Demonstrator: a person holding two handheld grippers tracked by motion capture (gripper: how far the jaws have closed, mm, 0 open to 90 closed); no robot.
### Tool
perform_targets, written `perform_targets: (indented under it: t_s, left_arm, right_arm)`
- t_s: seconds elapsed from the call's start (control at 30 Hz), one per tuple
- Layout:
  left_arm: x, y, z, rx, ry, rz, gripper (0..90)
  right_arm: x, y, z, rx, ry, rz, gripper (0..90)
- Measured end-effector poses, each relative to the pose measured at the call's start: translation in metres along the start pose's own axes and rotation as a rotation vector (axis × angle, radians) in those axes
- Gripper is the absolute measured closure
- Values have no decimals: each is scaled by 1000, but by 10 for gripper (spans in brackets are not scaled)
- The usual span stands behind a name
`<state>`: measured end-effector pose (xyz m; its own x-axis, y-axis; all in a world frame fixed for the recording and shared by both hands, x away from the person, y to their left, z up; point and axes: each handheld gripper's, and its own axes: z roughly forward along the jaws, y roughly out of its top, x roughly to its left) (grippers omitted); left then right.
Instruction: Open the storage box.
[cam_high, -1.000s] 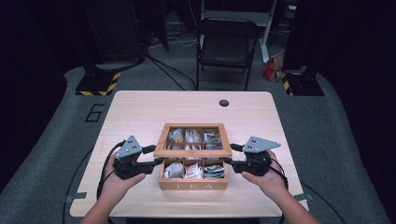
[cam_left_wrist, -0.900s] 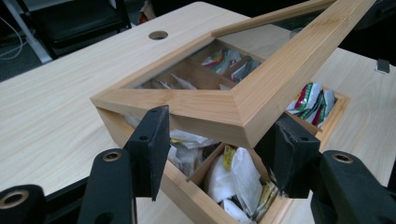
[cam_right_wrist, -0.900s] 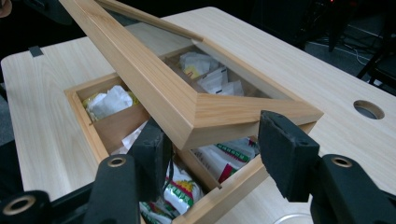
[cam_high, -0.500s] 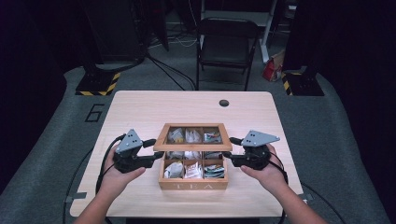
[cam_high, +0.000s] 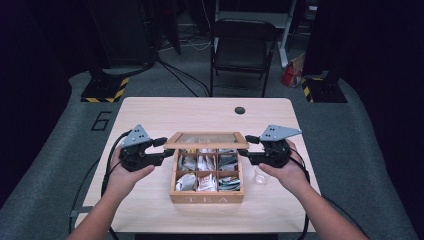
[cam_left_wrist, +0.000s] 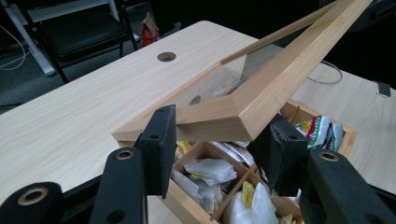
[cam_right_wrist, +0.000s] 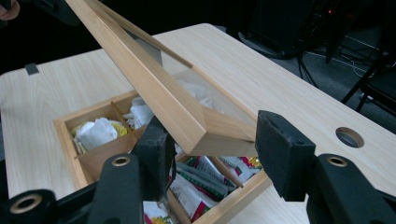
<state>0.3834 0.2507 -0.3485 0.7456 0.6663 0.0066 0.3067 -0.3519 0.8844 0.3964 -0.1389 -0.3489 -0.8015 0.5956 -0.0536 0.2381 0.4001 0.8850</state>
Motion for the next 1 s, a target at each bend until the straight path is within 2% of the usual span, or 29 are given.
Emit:
perform_targets:
  t_s: [0.1,0.13,0.27,0.33,0.53,0.63,0.67,0.8,0.9,1.0]
  left_arm:
    - [4,6,1,-2,2,2,517]
    - [5,7,2,-1,1,2,516]
    - [9,14,3,-2,3,3,516]
    - [11,16,4,-11,4,-2,518]
    - [19,21,6,-32,-3,-25,517]
    - [20,21,10,-23,18,-15,527]
    - [21,20,12,-26,18,-16,536]
    - [26,17,17,-46,14,-29,530]
    - [29,15,22,-37,23,-37,529]
    - [33,13,28,-25,31,-33,530]
  right_arm:
    - [-4,3,2,-18,-3,37,472]
    - [-7,2,3,-31,-6,35,474]
    - [-13,0,12,-22,-33,61,475]
    - [-15,0,16,-22,-44,41,475]
    - [-25,4,27,-7,-71,61,496]
    - [-28,6,31,-12,-88,76,526]
    - [-30,7,32,-8,-72,76,523]
    - [-31,8,35,-4,-64,72,528]
    - [-33,10,35,-5,-65,64,533]
    - [-34,11,36,-11,-66,82,536]
